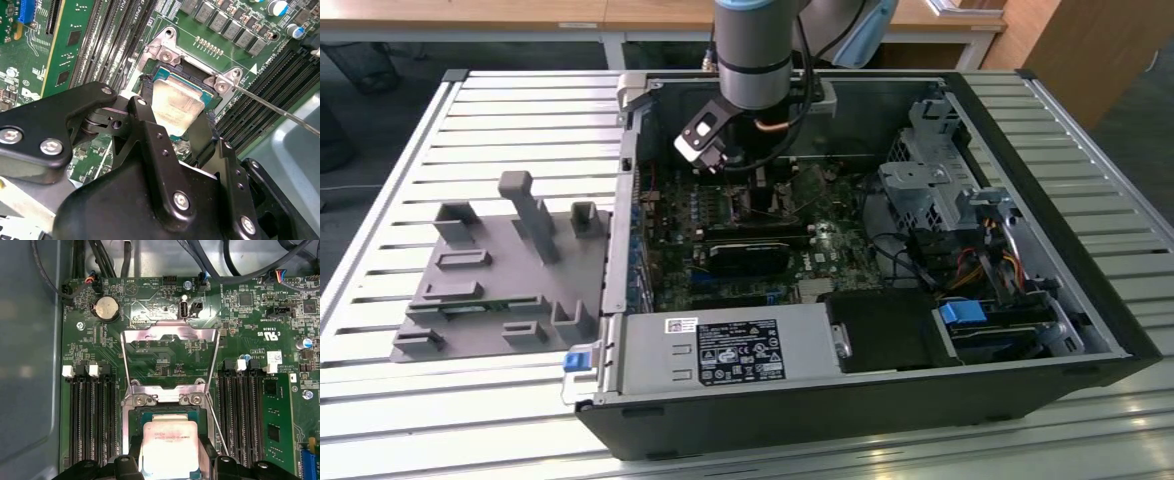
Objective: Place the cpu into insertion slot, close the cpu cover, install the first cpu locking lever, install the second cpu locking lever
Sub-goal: 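Place the cpu into insertion slot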
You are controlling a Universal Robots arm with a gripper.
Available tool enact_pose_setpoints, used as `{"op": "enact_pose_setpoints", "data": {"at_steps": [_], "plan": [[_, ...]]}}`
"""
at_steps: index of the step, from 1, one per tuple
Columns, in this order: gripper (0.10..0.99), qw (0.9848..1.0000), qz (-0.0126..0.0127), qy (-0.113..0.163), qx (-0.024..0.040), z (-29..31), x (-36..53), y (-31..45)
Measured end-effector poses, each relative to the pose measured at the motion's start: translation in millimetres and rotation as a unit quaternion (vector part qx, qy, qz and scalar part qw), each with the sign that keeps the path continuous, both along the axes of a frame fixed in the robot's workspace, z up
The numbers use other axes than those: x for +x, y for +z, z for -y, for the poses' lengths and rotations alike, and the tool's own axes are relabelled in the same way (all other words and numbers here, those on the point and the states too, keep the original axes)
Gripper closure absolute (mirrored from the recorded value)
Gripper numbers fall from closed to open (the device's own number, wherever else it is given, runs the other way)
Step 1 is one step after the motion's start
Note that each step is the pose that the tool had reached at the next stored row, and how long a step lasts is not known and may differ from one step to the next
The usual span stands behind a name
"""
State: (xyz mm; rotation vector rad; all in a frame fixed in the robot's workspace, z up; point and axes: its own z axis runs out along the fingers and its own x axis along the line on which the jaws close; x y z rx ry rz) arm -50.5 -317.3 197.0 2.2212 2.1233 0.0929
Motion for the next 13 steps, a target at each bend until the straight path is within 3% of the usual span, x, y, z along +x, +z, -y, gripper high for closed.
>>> {"op": "enact_pose_setpoints", "data": {"at_steps": [13], "plan": [[0.549,1.0,0.0,0.0,-0.0009,-0.2,0.0,-1.4]]}}
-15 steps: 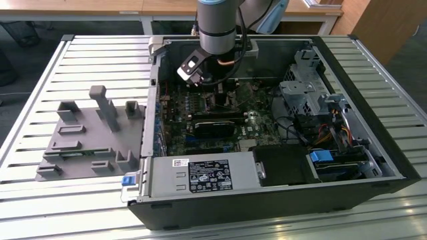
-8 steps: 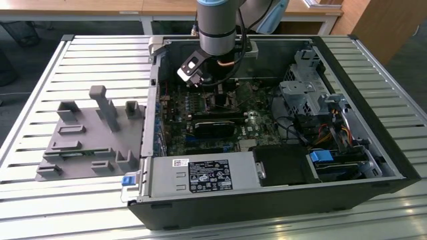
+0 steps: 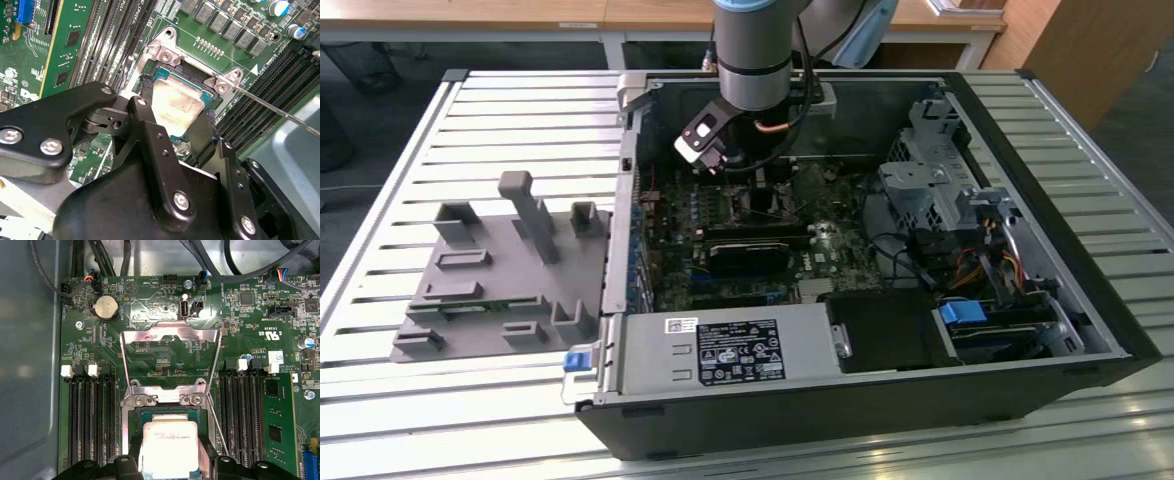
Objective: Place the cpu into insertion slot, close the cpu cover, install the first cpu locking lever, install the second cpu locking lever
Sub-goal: 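Place the cpu into insertion slot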
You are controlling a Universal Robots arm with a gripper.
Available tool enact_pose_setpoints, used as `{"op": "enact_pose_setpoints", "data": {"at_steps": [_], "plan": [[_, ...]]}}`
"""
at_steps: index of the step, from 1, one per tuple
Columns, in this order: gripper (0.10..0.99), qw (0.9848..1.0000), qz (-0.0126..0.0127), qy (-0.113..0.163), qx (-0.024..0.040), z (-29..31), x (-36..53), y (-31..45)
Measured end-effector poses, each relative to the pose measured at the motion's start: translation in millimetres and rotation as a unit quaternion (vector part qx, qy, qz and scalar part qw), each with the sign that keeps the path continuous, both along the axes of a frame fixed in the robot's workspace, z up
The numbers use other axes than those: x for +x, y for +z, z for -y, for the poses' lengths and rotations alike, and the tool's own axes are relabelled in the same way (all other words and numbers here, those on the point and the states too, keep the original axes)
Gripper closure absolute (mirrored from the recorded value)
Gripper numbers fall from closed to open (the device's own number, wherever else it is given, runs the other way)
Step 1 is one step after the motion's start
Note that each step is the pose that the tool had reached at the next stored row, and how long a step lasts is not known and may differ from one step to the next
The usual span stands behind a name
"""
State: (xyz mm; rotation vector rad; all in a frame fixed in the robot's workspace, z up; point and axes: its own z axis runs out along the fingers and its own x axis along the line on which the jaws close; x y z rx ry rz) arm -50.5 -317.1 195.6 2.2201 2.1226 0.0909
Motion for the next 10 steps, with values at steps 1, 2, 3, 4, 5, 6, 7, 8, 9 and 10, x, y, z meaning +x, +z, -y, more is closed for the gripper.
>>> {"op": "enact_pose_setpoints", "data": {"at_steps": [1,2,3,4,5,6,7,8,9,10], "plan": [[0.549,1.0,0.0,0.0,-0.0001,0.0,0.0,0.0],[0.486,1.0,0.0,0.0,-0.0002,0.0,0.0,0.0],[0.486,1.0,0.0,0.0,-0.0002,0.0,0.0,0.0],[0.486,1.0,0.0,0.0,-0.0003,0.0,0.0,0.0],[0.486,1.0,0.0,0.0,-0.0003,-0.1,0.0,0.0],[0.486,1.0,0.0,0.0,-0.0003,-0.2,0.0,0.0],[0.486,1.0,0.0,0.0,-0.0003,-0.2,0.0,0.0],[0.486,1.0,0.0,0.0,-0.0002,-0.2,0.0,0.0],[0.486,1.0,0.0,0.0,-0.0003,-0.2,0.0,0.1],[0.486,1.0,-0.0001,0.0,-0.0004,-0.2,0.0,0.6]]}}
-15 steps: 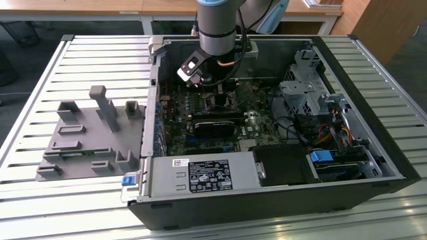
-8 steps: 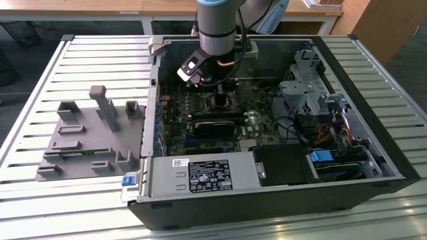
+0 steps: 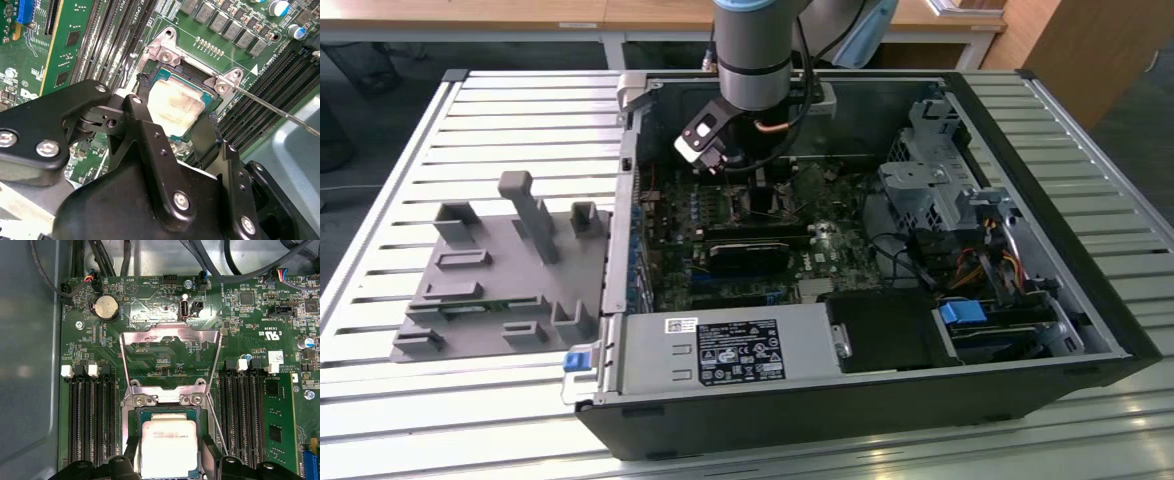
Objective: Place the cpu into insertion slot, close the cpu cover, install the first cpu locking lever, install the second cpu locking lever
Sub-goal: 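Place the cpu into insertion slot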
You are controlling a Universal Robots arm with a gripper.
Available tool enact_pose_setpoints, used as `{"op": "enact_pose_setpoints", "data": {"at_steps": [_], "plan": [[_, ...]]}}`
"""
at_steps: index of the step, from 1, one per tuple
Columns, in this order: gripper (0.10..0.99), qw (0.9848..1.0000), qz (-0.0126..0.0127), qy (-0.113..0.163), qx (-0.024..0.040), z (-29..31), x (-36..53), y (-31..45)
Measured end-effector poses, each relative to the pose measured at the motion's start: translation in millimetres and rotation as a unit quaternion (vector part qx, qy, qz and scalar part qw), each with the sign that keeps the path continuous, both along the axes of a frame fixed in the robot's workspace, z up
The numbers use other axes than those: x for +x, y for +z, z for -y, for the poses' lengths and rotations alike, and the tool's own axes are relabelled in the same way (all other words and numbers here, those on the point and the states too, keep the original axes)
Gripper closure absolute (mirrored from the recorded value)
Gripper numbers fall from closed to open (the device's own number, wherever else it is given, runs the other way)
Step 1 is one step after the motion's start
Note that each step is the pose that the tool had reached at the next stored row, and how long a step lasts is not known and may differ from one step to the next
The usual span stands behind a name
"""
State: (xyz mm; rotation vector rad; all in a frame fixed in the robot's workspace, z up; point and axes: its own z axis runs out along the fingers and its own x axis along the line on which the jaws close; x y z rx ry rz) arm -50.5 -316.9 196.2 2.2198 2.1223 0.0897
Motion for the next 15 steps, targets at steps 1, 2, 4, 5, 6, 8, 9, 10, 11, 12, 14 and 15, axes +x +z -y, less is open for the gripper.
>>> {"op": "enact_pose_setpoints", "data": {"at_steps": [1,2,4,5,6,8,9,10,11,12,14,15], "plan": [[0.486,1.0,0.0,0.0,0.0001,0.0,0.0,0.7],[0.486,1.0,0.0001,0.0,0.0002,0.0,0.0,1.6],[0.486,1.0,-0.0001,0.0,0.0002,0.0,0.1,3.5],[0.486,1.0,-0.0003,0.0,0.0002,0.0,0.3,4.3],[0.486,1.0,-0.0007,0.0,0.0001,0.0,0.7,5.1],[0.502,1.0,-0.0023,0.0,0.0002,0.0,1.2,7.3],[0.561,1.0,-0.0033,0.0,0.0003,0.0,1.4,8.4],[0.561,1.0,-0.0044,0.0,0.0003,0.0,1.7,9.3],[0.624,1.0,-0.0053,0.0,0.0003,0.0,1.8,10.0],[0.682,1.0,-0.006,0.0,0.0004,0.0,1.8,10.6],[0.741,1.0,-0.0075,0.0,0.0005,0.0,2.1,11.7],[0.796,1.0,-0.0081,0.0,0.0006,0.0,2.2,12.4]]}}
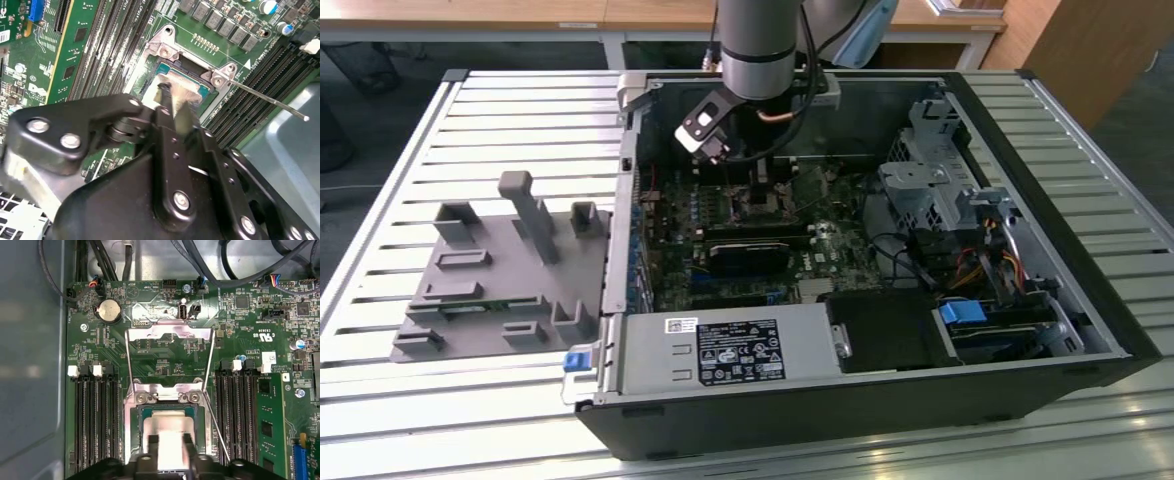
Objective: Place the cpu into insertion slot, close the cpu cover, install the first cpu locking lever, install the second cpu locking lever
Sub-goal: 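Place the cpu into insertion slot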
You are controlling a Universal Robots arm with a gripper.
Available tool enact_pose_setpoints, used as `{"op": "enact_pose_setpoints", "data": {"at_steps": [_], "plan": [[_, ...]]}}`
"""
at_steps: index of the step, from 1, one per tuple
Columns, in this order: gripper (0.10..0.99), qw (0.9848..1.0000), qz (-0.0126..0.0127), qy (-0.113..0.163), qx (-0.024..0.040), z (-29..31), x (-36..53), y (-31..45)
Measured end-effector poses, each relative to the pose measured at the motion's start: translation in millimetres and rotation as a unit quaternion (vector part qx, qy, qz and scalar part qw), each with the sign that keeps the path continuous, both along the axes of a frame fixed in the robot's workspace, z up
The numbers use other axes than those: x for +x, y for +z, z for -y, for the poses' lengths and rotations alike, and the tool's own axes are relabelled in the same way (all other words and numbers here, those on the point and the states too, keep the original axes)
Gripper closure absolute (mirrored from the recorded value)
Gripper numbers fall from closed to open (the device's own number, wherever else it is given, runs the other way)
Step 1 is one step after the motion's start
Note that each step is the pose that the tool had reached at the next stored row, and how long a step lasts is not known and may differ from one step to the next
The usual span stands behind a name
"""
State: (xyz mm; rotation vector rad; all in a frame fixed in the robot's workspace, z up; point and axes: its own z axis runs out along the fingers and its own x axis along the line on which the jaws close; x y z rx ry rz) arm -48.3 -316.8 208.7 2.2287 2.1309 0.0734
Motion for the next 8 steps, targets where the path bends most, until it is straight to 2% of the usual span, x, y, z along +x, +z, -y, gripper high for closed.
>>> {"op": "enact_pose_setpoints", "data": {"at_steps": [2,4,5,6,8], "plan": [[0.796,1.0,-0.0012,0.0,0.0002,0.0,0.3,1.4],[0.914,1.0,-0.0028,0.0,0.0004,0.0,0.9,2.2],[0.914,1.0,-0.0039,0.0,0.0005,-0.1,1.4,2.6],[0.973,1.0,-0.0046,0.0,0.0006,0.0,1.5,3.0],[0.98,1.0,-0.0055,0.0,0.0012,0.0,1.6,3.9]]}}
